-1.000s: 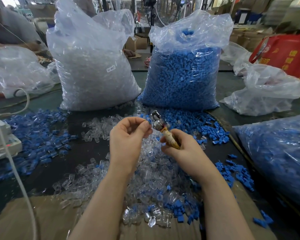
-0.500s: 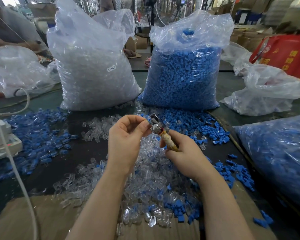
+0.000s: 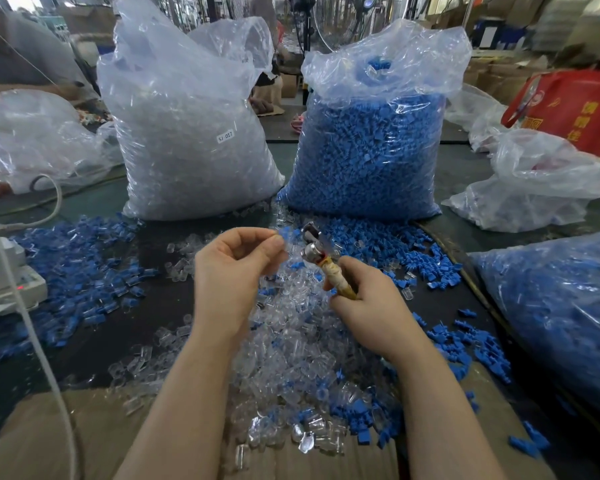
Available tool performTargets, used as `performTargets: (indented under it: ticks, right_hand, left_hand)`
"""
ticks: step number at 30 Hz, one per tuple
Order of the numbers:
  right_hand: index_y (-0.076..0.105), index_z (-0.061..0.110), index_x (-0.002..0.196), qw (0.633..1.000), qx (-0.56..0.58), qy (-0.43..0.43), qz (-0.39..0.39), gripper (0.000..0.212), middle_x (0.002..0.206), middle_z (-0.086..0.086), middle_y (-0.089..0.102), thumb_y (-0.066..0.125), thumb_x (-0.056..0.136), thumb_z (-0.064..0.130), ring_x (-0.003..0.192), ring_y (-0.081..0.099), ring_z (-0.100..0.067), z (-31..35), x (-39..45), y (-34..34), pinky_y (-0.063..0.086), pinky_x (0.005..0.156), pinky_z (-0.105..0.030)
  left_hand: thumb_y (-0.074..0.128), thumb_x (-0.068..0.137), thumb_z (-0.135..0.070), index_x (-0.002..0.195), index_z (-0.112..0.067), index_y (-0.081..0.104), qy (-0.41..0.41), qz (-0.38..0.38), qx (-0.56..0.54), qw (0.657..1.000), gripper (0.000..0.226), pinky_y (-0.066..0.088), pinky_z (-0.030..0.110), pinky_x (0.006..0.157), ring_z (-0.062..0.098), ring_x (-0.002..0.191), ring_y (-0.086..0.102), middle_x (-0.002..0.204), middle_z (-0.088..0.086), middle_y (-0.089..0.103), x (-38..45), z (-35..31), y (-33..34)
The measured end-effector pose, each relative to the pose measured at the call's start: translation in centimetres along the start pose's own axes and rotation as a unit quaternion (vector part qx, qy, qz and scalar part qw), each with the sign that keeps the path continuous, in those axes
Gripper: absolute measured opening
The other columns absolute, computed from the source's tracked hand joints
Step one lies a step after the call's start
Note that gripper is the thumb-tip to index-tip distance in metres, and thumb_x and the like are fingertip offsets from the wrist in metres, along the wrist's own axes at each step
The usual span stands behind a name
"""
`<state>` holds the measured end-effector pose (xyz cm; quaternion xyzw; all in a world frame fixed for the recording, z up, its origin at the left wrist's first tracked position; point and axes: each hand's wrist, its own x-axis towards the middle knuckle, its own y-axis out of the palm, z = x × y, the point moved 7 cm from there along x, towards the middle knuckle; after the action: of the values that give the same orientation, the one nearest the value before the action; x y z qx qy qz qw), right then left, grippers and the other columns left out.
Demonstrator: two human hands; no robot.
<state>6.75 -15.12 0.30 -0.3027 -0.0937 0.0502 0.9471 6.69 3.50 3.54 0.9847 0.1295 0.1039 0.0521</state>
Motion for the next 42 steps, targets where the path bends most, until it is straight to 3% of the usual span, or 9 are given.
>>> performTargets:
  ticks: [3,7,14,22,26,32,34,38,42]
  right_hand:
    - [0.052,0.024,0.082,0.998,-0.007,0.024,-0.050,0.006,0.064,0.007,0.055,0.054,0.076,0.026,0.056,0.045,-0.015,-0.8,0.1,-1.0,0.037,0.055,-0.034]
    - [0.052,0.027,0.082,0.989,-0.059,0.057,-0.121,0.009,0.070,0.008,0.060,0.059,0.083,0.022,0.064,0.055,-0.015,-2.0,0.1,-2.6,0.042,0.056,-0.034]
    - [0.048,0.025,0.080,0.960,-0.173,0.146,-0.162,0.011,0.071,0.004,0.058,0.059,0.084,0.027,0.064,0.052,-0.016,-3.8,-0.5,-4.2,0.032,0.049,-0.029]
    - [0.047,0.024,0.079,0.945,-0.226,0.201,-0.122,0.012,0.073,0.001,0.056,0.058,0.085,0.027,0.064,0.050,-0.018,-4.5,-0.6,-3.9,0.031,0.049,-0.028]
    - [0.049,0.021,0.086,0.939,-0.253,0.216,-0.084,0.009,0.076,-0.001,0.053,0.054,0.087,0.028,0.068,0.050,-0.024,-4.6,-0.6,-3.4,0.032,0.053,-0.030]
    - [0.050,0.019,0.091,0.928,-0.290,0.219,-0.081,0.010,0.075,0.001,0.049,0.055,0.090,0.027,0.061,0.045,-0.019,-4.3,-0.8,-3.2,0.029,0.048,-0.029]
    - [0.050,0.019,0.094,0.928,-0.292,0.218,-0.072,0.012,0.084,-0.002,0.051,0.056,0.091,0.029,0.070,0.050,-0.025,-4.2,-0.7,-3.0,0.034,0.054,-0.031]
    - [0.051,0.018,0.094,0.931,-0.290,0.217,-0.055,0.012,0.093,-0.005,0.053,0.056,0.091,0.028,0.076,0.051,-0.027,-4.3,-0.6,-2.8,0.035,0.058,-0.031]
    - [0.053,0.018,0.095,0.929,-0.296,0.215,-0.056,0.013,0.091,-0.004,0.053,0.057,0.090,0.029,0.075,0.050,-0.026,-4.3,-0.5,-2.8,0.032,0.054,-0.031]
  left_hand:
    - [0.078,0.081,-0.015,0.082,-0.022,0.074,-0.002,-0.110,0.151,0.982,0.008,0.057,0.027,0.073,0.016,0.076,0.072,0.074,-0.002,0.074,1.0,0.3,-5.2]
    - [0.072,0.087,-0.019,0.093,-0.014,0.076,0.004,-0.241,0.449,0.860,0.009,0.043,0.035,0.076,0.016,0.081,0.057,0.086,0.006,0.072,1.0,-0.1,-11.2]
    - [0.063,0.090,-0.007,0.100,-0.003,0.075,-0.090,-0.255,0.552,0.789,0.016,0.049,0.050,0.080,0.046,0.099,0.058,0.103,0.027,0.067,0.7,1.9,-14.4]
    - [0.068,0.090,-0.017,0.111,-0.001,0.063,-0.116,-0.237,0.540,0.799,0.027,0.046,0.046,0.079,0.045,0.102,0.059,0.106,0.027,0.064,1.4,2.8,-14.1]
    - [0.062,0.094,-0.029,0.099,-0.015,0.070,-0.107,-0.135,0.584,0.793,0.017,0.045,0.038,0.072,0.034,0.091,0.058,0.094,0.012,0.065,1.9,3.4,-12.1]
    - [0.057,0.096,-0.035,0.135,-0.017,0.055,-0.143,-0.088,0.665,0.728,0.043,0.040,0.050,0.097,0.040,0.121,0.049,0.134,0.018,0.053,2.2,3.5,-11.7]
    - [0.059,0.095,-0.034,0.130,-0.022,0.059,-0.102,-0.073,0.651,0.749,0.037,0.041,0.048,0.095,0.036,0.117,0.053,0.130,0.013,0.058,2.3,3.1,-10.4]
    - [0.066,0.092,-0.023,0.108,-0.030,0.070,-0.040,0.007,0.505,0.862,0.017,0.045,0.022,0.069,0.005,0.082,0.060,0.102,-0.008,0.068,1.9,2.8,-5.9]
    - [0.064,0.093,-0.020,0.111,-0.031,0.069,-0.013,0.093,0.530,0.843,0.022,0.051,0.033,0.087,0.012,0.094,0.060,0.104,-0.006,0.058,1.5,3.7,-2.9]
